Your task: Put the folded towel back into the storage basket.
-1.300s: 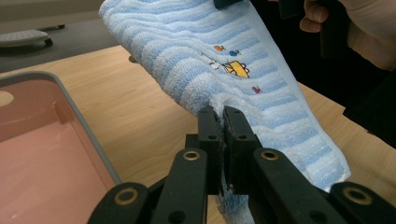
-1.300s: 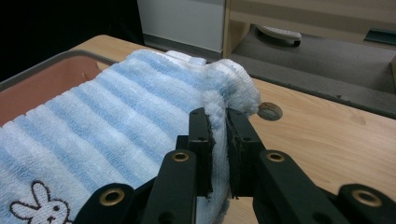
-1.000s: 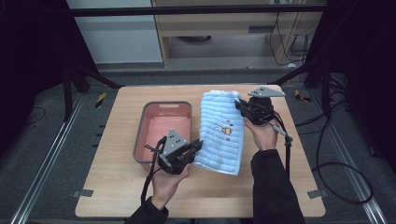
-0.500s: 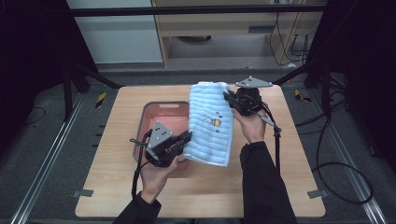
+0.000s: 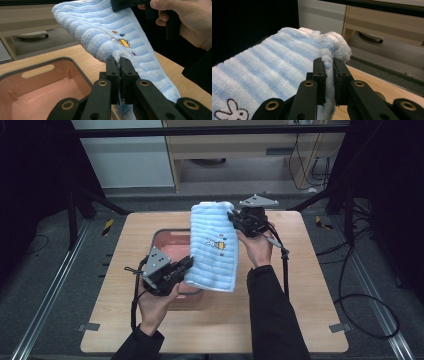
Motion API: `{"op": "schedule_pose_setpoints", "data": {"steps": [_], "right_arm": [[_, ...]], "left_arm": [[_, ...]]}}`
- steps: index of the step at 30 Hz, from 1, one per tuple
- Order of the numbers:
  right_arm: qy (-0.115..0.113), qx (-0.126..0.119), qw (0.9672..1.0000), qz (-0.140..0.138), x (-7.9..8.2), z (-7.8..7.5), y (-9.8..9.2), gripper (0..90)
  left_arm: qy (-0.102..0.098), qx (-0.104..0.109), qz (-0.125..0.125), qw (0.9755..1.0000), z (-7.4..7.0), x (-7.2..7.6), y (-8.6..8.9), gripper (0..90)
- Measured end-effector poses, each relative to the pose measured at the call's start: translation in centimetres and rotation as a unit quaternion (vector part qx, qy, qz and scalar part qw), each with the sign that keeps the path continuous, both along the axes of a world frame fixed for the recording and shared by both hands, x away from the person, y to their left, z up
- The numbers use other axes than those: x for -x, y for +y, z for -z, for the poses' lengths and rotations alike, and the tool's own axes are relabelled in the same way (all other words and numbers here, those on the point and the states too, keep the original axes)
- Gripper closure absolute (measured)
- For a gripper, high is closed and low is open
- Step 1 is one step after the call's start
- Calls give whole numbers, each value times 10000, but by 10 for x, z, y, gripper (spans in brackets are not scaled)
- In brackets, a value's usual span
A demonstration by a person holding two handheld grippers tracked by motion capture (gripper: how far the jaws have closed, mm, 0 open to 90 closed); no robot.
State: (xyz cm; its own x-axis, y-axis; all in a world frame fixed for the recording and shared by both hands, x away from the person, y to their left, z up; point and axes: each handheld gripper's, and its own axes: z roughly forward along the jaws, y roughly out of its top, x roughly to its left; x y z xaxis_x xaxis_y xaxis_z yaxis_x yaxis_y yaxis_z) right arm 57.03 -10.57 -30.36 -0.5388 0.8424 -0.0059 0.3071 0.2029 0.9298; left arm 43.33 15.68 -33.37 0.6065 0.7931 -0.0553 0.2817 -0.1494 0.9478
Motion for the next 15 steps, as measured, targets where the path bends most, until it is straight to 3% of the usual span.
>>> {"op": "schedule_pose_setpoints", "data": {"steps": [15], "right_arm": [[-55, 52, 9996, -263, -16, -2, 42, 821]], "left_arm": [[-31, 64, -332, 9994, -1, -6, 33, 867]]}}
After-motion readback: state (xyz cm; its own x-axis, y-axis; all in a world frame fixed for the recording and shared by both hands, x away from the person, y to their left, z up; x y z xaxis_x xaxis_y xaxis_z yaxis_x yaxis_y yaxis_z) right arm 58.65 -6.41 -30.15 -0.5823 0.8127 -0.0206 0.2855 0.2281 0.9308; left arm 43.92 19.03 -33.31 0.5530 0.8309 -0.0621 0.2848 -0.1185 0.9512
